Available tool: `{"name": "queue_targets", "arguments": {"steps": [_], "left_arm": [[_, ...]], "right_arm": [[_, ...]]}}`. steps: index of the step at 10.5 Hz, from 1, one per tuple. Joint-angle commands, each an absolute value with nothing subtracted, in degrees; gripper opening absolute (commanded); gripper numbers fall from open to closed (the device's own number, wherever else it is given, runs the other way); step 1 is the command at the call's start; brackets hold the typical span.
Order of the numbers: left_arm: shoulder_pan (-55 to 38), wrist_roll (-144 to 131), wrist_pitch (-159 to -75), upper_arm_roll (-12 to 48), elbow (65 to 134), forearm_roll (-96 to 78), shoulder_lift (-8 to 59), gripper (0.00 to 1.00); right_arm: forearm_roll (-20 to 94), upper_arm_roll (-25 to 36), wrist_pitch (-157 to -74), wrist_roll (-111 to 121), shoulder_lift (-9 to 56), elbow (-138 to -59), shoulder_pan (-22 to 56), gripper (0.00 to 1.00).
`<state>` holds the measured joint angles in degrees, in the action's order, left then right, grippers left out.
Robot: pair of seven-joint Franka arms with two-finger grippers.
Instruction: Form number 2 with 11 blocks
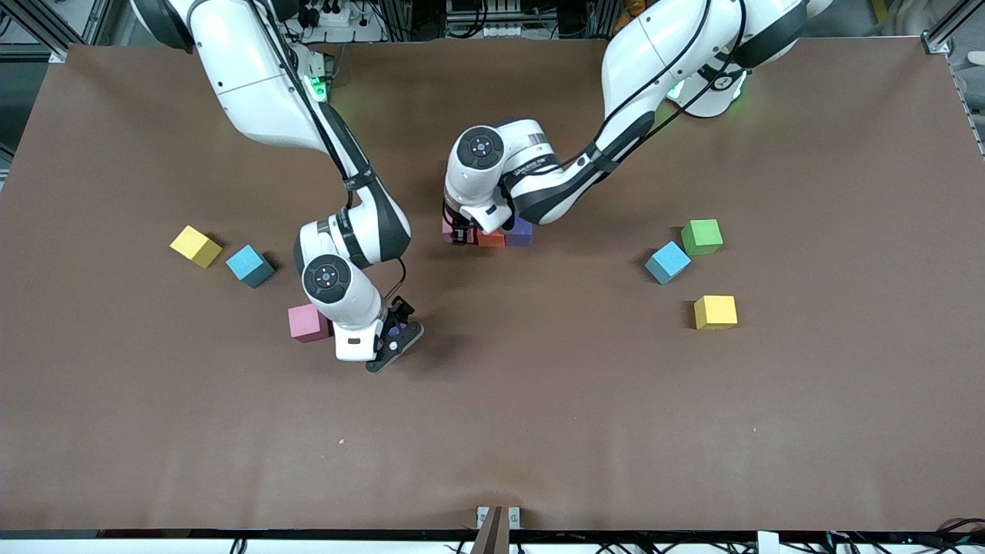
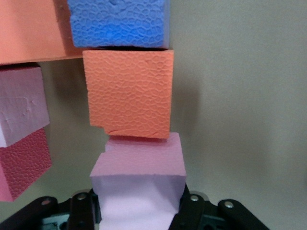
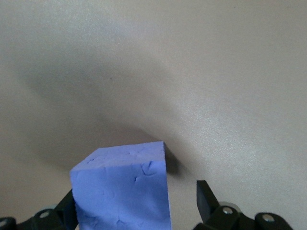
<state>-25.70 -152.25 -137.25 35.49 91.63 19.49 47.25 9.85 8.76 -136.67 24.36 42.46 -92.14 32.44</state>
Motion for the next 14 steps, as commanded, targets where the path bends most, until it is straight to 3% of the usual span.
{"name": "queue_targets", "arguments": {"steps": [1,11,12,13,14], "left_arm": [[-26.3,-152.5,-138.6,34.7,92.0,20.9,47.2,0.23],[-29.1,-152.9,-140.4,31.2,91.7,20.7,49.1,0.26],[-29.1,-152.9,-140.4,31.2,91.7,20.7,49.1,0.56],[-29.4,-152.8,-140.4,31.2,91.5,20.8,49.0,1.00],[-29.4,-152.8,-140.4,31.1,91.5,20.8,49.0,1.00]], "right_arm": [[9.8,8.0,-136.5,23.6,43.2,-90.8,31.6,1.00],[9.8,8.0,-136.5,23.7,43.2,-90.8,31.7,1.00],[9.8,7.9,-136.5,23.7,43.2,-90.8,31.7,1.00],[9.8,8.0,-136.5,23.7,43.2,-90.8,31.7,1.00],[9.8,7.9,-136.5,23.7,43.2,-90.8,31.7,1.00]]}}
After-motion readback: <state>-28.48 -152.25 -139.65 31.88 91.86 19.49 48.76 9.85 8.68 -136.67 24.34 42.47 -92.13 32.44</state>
